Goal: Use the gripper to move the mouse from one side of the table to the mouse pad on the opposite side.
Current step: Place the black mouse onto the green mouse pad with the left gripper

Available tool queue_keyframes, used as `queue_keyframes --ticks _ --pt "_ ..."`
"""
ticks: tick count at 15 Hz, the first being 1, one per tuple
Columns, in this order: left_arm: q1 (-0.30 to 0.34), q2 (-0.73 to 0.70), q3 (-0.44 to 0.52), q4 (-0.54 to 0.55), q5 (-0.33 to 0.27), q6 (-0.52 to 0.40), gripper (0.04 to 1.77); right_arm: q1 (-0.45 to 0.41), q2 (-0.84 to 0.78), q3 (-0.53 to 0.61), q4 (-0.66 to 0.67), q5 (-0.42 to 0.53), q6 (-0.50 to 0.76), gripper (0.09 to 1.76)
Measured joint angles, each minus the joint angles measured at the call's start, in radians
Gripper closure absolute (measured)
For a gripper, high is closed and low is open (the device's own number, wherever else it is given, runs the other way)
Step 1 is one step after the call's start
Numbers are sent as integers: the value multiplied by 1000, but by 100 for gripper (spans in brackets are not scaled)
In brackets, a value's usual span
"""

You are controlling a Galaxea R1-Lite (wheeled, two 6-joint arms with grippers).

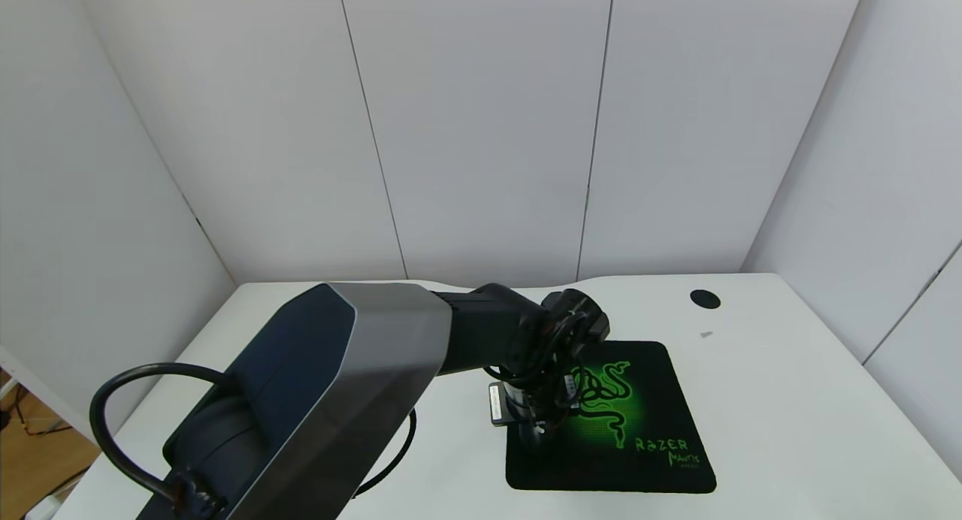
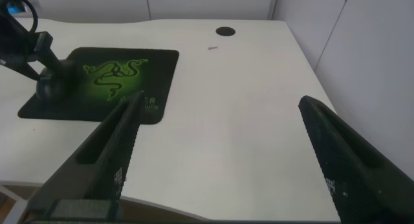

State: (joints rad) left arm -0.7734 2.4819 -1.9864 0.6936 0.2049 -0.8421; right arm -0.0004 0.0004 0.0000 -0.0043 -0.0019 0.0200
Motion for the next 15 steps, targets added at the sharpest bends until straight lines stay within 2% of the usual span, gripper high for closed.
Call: queue_keyframes --ticks 11,12,15 --pt "-1 0 0 6 0 11 94 0 0 0 0 0 0 14" --pt "-1 0 0 7 0 12 90 0 0 0 0 -1 0 14" --pt "-4 1 0 8 0 14 64 0 0 0 0 0 0 14"
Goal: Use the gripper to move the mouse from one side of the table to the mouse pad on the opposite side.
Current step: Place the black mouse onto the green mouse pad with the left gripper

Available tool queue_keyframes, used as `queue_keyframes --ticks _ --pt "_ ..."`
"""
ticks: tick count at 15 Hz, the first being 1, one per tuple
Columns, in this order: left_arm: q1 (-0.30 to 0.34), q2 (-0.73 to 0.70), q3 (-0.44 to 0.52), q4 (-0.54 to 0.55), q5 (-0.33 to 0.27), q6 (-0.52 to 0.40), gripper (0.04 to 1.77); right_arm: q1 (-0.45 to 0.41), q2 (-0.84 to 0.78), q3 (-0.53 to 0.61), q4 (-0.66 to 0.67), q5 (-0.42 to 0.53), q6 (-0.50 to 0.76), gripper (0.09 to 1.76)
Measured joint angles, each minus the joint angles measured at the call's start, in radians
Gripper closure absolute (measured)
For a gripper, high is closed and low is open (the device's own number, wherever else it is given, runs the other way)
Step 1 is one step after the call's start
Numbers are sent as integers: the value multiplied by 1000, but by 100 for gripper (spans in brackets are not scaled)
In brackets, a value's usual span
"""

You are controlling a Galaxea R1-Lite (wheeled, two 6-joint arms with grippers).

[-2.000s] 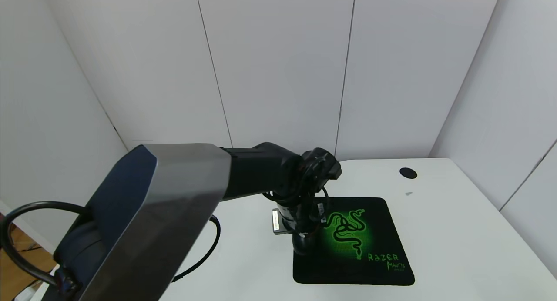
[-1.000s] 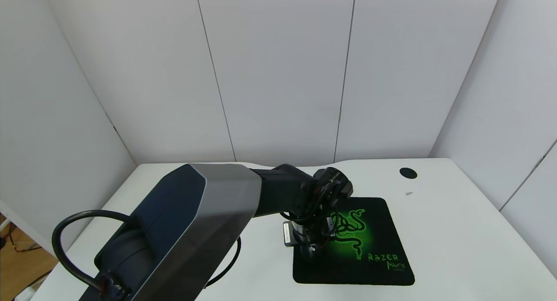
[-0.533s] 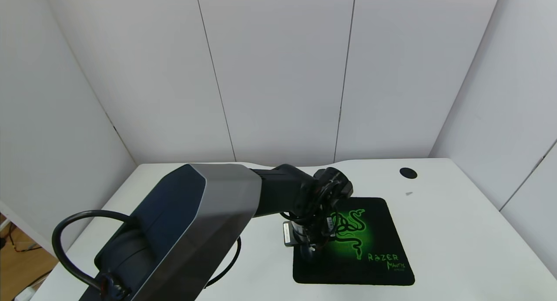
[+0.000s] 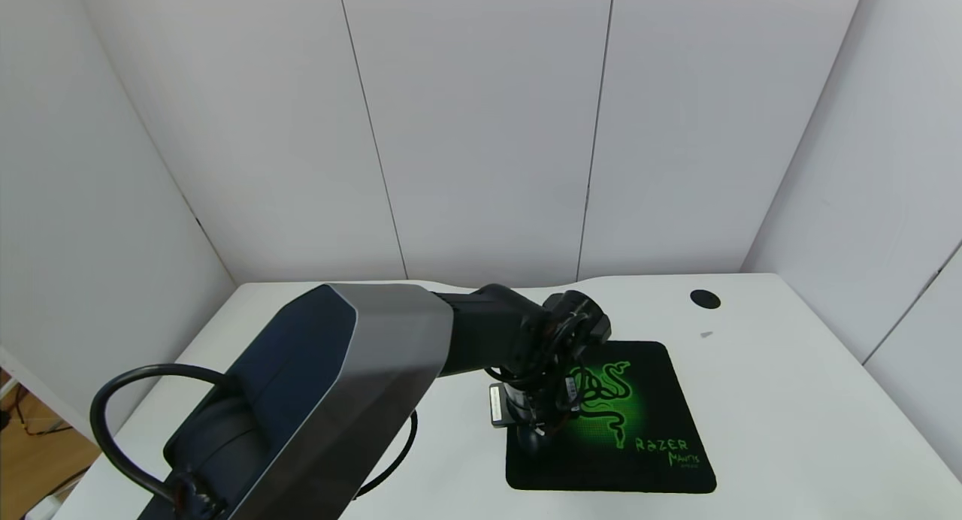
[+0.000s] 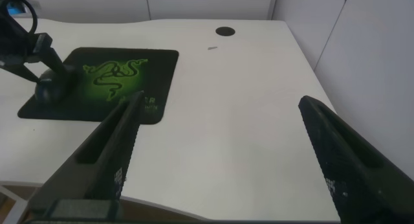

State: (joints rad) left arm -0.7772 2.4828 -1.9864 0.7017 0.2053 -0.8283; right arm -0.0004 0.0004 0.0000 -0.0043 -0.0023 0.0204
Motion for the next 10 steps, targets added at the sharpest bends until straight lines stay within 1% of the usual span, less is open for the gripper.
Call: queue_keyframes --ticks 4,8,10 --pt "-4 -1 0 3 0 1 43 0 0 0 0 1 0 14" --pt "-4 -13 0 3 2 2 30 0 0 0 0 0 0 14" --pt "-1 -27 1 10 25 5 25 0 0 0 0 -1 -1 14"
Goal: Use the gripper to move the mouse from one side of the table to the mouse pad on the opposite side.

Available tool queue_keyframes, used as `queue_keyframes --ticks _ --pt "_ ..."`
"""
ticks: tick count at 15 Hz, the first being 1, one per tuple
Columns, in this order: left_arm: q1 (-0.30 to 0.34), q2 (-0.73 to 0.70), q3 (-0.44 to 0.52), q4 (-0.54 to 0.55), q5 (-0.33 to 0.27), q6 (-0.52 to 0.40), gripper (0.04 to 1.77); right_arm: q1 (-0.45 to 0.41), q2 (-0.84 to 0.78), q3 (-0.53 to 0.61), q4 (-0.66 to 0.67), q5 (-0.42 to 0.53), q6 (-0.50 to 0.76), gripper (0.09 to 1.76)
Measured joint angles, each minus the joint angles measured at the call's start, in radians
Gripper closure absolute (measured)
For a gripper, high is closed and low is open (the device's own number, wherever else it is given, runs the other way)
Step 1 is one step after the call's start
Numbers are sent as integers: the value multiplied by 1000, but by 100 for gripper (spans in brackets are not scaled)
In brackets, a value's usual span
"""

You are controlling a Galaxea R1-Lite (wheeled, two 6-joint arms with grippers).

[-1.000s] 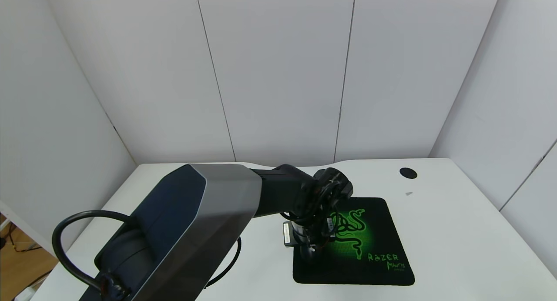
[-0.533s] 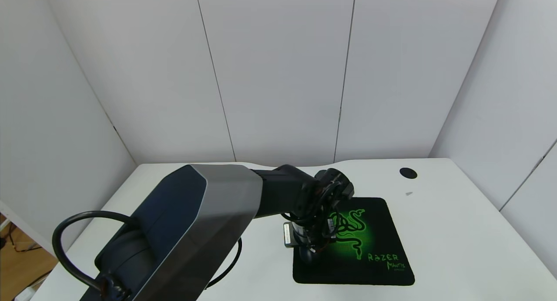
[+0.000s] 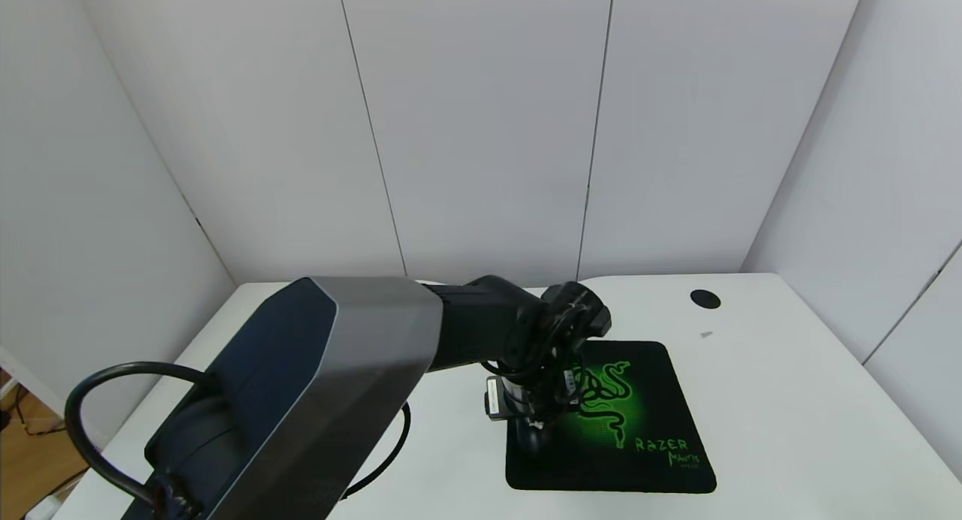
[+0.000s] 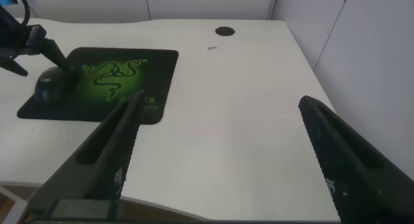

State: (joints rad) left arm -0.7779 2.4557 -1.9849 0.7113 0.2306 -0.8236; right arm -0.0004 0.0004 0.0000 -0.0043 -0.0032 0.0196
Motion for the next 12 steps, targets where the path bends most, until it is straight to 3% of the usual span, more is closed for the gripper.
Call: queue_keyframes --ticks 3,6,10,12 --pt "8 -22 7 1 7 4 20 0 0 0 0 1 0 14" --pt "74 -92 16 -3 11 45 17 0 0 0 0 1 0 14" --pt "81 -98 17 -3 11 49 16 0 0 0 0 1 0 14" --pt "192 -173 21 -5 10 84 14 0 0 0 0 1 0 14"
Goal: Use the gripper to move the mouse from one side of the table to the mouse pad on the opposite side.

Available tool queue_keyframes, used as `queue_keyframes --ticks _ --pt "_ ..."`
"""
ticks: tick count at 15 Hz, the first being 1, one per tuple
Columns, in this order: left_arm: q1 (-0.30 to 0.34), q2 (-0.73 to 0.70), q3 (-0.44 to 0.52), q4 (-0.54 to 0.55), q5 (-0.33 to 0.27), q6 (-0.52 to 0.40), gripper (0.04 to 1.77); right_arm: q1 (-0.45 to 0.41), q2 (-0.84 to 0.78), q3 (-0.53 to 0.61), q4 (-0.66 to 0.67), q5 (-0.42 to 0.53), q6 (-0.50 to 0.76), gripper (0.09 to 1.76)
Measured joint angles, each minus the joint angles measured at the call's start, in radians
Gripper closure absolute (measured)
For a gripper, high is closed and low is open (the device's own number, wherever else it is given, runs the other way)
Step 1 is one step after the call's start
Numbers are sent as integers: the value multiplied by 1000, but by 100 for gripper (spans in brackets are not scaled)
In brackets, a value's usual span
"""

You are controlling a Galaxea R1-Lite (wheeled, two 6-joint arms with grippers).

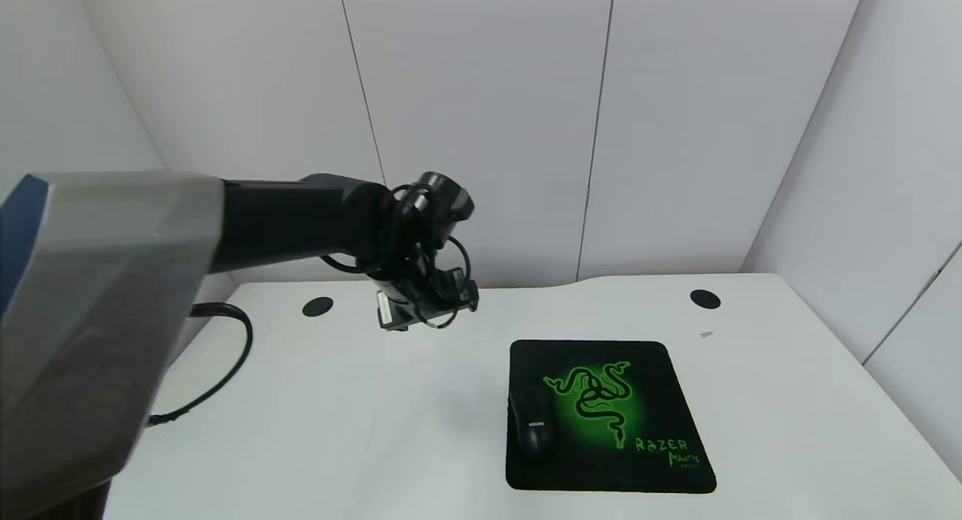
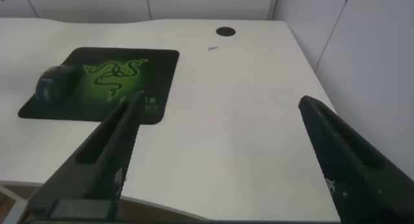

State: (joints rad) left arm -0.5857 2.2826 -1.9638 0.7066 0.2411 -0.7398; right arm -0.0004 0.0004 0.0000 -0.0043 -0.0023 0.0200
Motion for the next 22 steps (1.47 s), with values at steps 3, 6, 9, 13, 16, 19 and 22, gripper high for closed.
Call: queue_keyframes --ticks 3,6,9,13,16,19,22 --pt "162 -114 91 -43 0 42 12 -1 0 0 0 1 0 14" --pt "167 -122 97 -56 -1 52 12 -1 0 0 0 0 0 14" --pt "167 -122 97 -56 -1 52 12 -1 0 0 0 0 0 14" --pt "168 -123 98 -59 -1 54 12 -1 0 0 0 0 0 14" --pt "168 -123 98 -59 -1 54 12 -1 0 0 0 0 0 14" --pt "168 -123 98 -59 -1 54 12 -1 0 0 0 0 0 14" --pt "308 -273 423 -422 -10 223 11 -1 0 0 0 -1 0 14"
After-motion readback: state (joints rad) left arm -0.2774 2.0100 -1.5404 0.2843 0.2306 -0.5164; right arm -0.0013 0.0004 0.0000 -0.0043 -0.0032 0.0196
